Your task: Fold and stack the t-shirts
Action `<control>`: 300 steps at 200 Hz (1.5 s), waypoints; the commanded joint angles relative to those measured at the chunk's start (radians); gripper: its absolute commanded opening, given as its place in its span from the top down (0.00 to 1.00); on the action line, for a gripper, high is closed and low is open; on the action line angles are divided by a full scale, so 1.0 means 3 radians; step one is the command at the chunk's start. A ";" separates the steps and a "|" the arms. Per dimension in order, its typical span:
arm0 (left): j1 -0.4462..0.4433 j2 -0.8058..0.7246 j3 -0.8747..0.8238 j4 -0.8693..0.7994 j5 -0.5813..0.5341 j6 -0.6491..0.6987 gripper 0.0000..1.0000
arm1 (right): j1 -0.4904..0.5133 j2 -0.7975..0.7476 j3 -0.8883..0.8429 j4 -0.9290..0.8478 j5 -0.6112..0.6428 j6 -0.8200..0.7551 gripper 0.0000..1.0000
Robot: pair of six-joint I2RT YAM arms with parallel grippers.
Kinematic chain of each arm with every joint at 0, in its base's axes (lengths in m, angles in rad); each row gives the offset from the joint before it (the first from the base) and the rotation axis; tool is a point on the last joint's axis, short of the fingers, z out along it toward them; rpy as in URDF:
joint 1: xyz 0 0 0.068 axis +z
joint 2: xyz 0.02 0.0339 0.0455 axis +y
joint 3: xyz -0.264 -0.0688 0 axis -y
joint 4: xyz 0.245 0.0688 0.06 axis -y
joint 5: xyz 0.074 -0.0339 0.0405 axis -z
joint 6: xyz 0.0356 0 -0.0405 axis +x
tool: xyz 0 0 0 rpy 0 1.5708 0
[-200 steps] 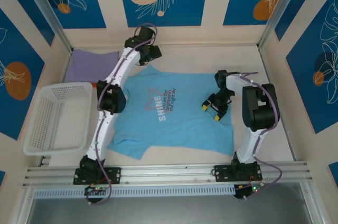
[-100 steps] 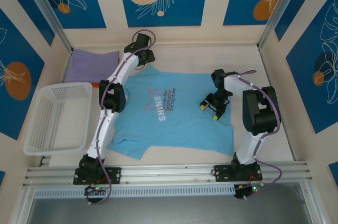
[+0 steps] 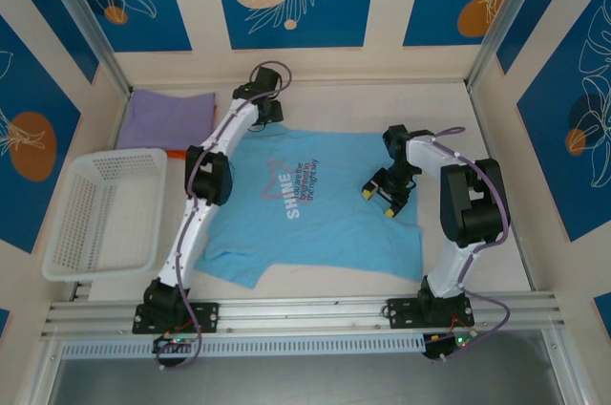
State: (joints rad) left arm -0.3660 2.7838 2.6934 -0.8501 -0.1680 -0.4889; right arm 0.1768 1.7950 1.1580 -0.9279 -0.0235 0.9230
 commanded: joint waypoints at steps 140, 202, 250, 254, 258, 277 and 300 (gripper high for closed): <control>-0.0151 -0.0254 0.0165 0.0140 -0.0557 0.0282 1.00 | -0.0213 0.0023 0.0019 -0.0198 -0.0012 -0.0055 0.37; -0.0155 -0.0686 -0.0074 0.1098 -0.0728 0.0466 1.00 | -0.0234 0.0028 -0.0050 -0.0063 -0.0085 -0.0026 0.38; -0.0107 -0.0562 -0.0260 0.0795 -0.1132 0.0134 0.27 | -0.0242 0.0142 0.0021 -0.0056 -0.0152 -0.0009 0.38; -0.0103 -0.0561 -0.0255 0.0718 -0.1162 0.0094 0.17 | -0.0242 0.0147 0.0037 -0.0061 -0.0153 -0.0009 0.38; -0.0099 -0.0570 -0.0255 0.0641 -0.1195 0.0068 0.07 | -0.0246 0.0152 0.0049 -0.0066 -0.0151 -0.0011 0.37; -0.0078 -0.0646 -0.0254 0.0231 -0.1376 -0.0079 0.00 | -0.0267 0.0172 0.0131 -0.0101 -0.0142 -0.0019 0.37; -0.0043 -0.0844 -0.0331 -0.0222 -0.1424 -0.0252 0.00 | -0.0312 0.0196 0.0210 -0.0174 -0.0123 -0.0008 0.37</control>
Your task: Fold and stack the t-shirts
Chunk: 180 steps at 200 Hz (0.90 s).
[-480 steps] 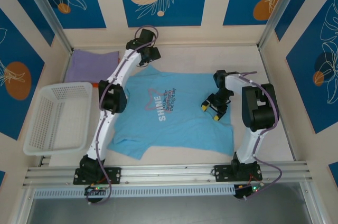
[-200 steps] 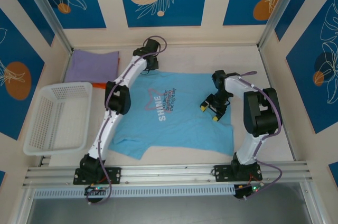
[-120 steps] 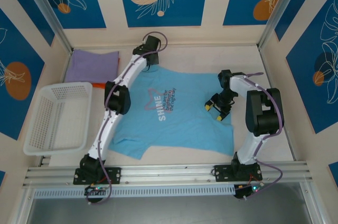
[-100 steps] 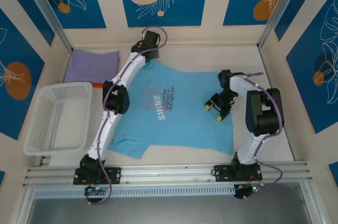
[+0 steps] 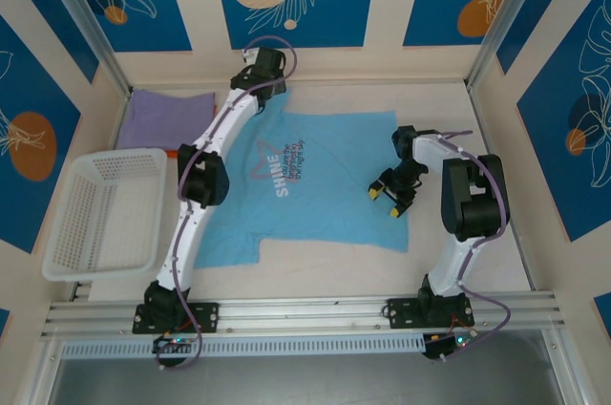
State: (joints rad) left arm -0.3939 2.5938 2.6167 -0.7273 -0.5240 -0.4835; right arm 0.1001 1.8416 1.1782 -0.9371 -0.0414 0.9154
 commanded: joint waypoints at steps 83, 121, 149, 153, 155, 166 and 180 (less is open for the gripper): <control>0.0109 -0.1610 -0.2724 -0.0340 0.0786 -0.0556 0.21 | -0.0428 0.0179 0.0027 -0.0103 -0.0172 0.0350 0.37; 0.0124 -0.1708 -0.3332 -0.0337 0.1142 -0.0533 0.30 | -0.0600 0.0171 -0.0026 -0.0105 -0.0206 0.0424 0.37; 0.0112 -0.1670 -0.3486 -0.0273 0.1271 -0.0674 0.30 | -0.0847 0.0061 -0.0199 -0.0005 -0.0266 0.0493 0.38; 0.0104 -0.1659 -0.3479 -0.0277 0.1280 -0.0699 0.29 | -0.0877 0.0049 -0.0211 -0.0002 -0.0266 0.0489 0.38; 0.0101 -0.1655 -0.3477 -0.0284 0.1282 -0.0712 0.29 | -0.0894 0.0043 -0.0215 -0.0001 -0.0266 0.0489 0.38; 0.0078 -0.1624 -0.3454 -0.0295 0.1343 -0.0771 0.28 | -0.0970 0.0001 -0.0216 -0.0019 -0.0252 0.0464 0.38; 0.0036 -0.1608 -0.3437 -0.0292 0.1410 -0.0867 0.26 | -0.1068 -0.0049 -0.0225 -0.0023 -0.0251 0.0432 0.38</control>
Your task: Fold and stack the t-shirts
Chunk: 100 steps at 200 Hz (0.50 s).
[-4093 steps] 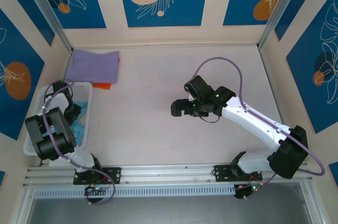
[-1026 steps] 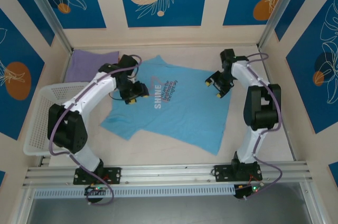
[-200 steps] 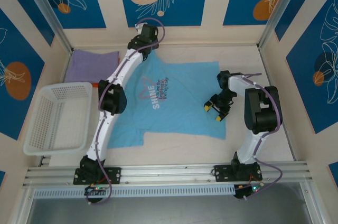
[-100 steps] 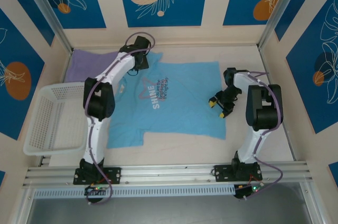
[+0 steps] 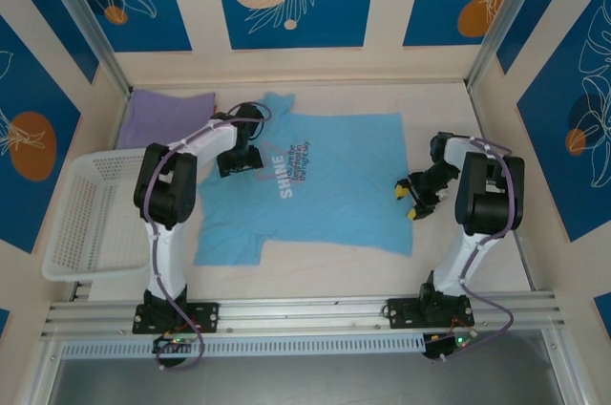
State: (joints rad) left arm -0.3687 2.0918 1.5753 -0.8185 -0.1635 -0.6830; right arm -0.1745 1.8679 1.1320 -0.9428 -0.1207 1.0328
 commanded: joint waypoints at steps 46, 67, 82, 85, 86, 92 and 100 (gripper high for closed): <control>-0.0279 0.0078 0.0034 0.0063 0.0488 -0.0645 0.22 | -0.0545 -0.0226 -0.0043 0.0002 0.0108 -0.0086 0.38; -0.0322 0.0047 -0.0057 0.0096 0.0549 -0.0897 0.21 | -0.0699 -0.0263 -0.0020 -0.0006 0.0071 -0.0127 0.38; -0.0325 -0.0053 -0.0066 0.0057 0.0397 -0.0884 0.19 | -0.0637 -0.0458 0.0028 0.0069 0.0089 -0.0191 0.39; -0.0324 -0.0077 -0.0058 0.0054 0.0361 -0.0860 0.19 | -0.0603 -0.0510 0.0046 0.0089 0.0113 -0.0203 0.39; -0.0322 -0.0084 -0.0054 0.0049 0.0351 -0.0849 0.18 | -0.0589 -0.0525 0.0051 0.0097 0.0120 -0.0207 0.39; -0.0309 -0.0113 -0.0023 0.0028 0.0303 -0.0781 0.18 | -0.0506 -0.0619 0.0093 0.0142 0.0172 -0.0230 0.40; -0.0286 -0.0132 0.0048 -0.0026 0.0276 -0.0688 0.16 | -0.0374 -0.0717 0.0161 0.0199 0.0254 -0.0261 0.40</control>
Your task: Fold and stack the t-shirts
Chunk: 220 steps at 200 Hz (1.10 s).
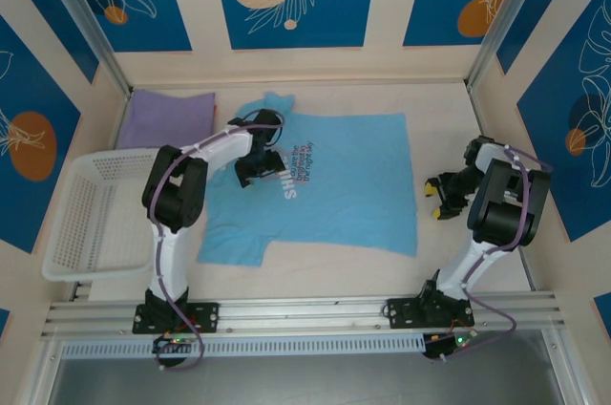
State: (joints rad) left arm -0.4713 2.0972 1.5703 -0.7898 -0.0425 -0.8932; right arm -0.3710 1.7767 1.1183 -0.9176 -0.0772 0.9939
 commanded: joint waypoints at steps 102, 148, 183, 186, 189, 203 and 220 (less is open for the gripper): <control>0.0236 -0.0526 -0.0052 -0.0296 -0.0033 0.0661 0.37 | 0.1166 0.1361 0.2290 0.0209 0.0233 -0.0301 0.83; 0.0293 -0.0863 -0.0670 -0.0211 0.0102 0.0584 0.37 | 0.1174 0.1914 0.2874 -0.0141 0.0388 -0.0299 0.83; 0.0288 -0.1042 -0.1198 -0.0023 0.0312 0.0403 0.35 | 0.0999 0.1939 0.2603 -0.0137 0.0379 -0.0259 0.82; 0.0285 -0.1045 -0.1231 -0.0017 0.0326 0.0389 0.35 | 0.0977 0.1942 0.2588 -0.0140 0.0379 -0.0269 0.82; 0.0284 -0.1048 -0.1253 -0.0009 0.0341 0.0374 0.35 | 0.0954 0.1944 0.2576 -0.0142 0.0383 -0.0273 0.82; 0.0271 -0.1073 -0.1348 0.0039 0.0416 0.0311 0.34 | 0.0846 0.1942 0.2520 -0.0137 0.0385 -0.0313 0.82; 0.0244 -0.1072 -0.1416 0.0120 0.0553 0.0230 0.33 | 0.0707 0.1937 0.2482 -0.0094 0.0269 -0.0336 0.80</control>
State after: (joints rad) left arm -0.3912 1.8091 1.1721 -0.7967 0.0448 -0.7727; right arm -0.0925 2.3394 1.9114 -0.9092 -0.0021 0.9070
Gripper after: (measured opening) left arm 0.661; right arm 0.189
